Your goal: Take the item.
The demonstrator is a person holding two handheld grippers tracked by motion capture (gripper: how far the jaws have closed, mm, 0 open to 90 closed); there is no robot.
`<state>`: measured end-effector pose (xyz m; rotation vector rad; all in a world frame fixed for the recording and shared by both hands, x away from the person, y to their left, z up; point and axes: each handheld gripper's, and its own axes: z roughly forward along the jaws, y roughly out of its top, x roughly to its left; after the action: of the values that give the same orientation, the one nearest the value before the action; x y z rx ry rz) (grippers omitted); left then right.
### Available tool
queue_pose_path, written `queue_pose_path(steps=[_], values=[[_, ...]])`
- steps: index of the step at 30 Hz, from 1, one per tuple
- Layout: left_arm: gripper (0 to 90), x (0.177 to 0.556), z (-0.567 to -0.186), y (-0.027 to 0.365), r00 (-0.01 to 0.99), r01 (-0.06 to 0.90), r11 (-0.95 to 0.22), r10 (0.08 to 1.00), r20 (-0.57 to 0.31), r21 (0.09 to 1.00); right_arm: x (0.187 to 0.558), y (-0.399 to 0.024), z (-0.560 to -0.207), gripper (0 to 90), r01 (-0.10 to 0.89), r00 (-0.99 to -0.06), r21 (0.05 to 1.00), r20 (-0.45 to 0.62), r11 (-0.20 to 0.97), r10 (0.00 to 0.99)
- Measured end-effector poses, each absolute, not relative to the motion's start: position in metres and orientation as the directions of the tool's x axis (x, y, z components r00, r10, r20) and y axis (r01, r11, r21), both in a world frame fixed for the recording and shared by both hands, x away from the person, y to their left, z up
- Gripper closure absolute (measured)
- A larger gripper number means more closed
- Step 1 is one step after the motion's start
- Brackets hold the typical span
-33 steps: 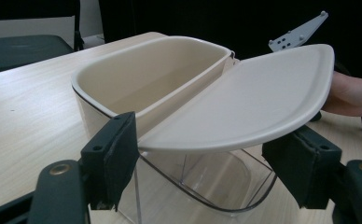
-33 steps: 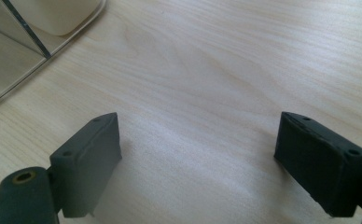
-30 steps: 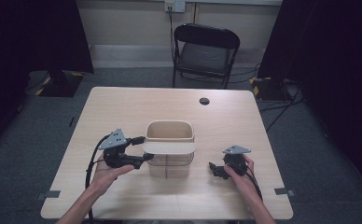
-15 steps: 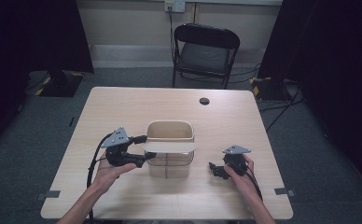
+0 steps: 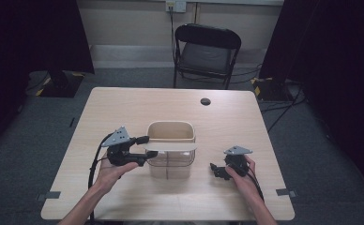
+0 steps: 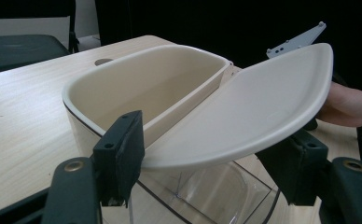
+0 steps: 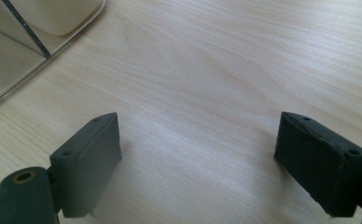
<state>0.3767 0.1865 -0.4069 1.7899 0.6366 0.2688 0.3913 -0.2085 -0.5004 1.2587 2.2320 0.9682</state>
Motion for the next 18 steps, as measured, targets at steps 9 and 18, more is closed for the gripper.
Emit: queue_pose_path(steps=[9,18], values=[[35.6,0.378,-0.4018,0.1829,0.834,0.29,-0.209,0.533,-0.14,0.934,0.3913,-0.2085,-0.5004,13.7,0.581,-0.515,0.733,-0.007,0.355,0.857],[37.1,0.3783,-0.3995,0.1804,0.833,0.296,-0.226,0.536,-0.136,0.928,0.3913,-0.2085,-0.5004,13.7,0.58,-0.515,0.733,-0.007,0.355,0.857]])
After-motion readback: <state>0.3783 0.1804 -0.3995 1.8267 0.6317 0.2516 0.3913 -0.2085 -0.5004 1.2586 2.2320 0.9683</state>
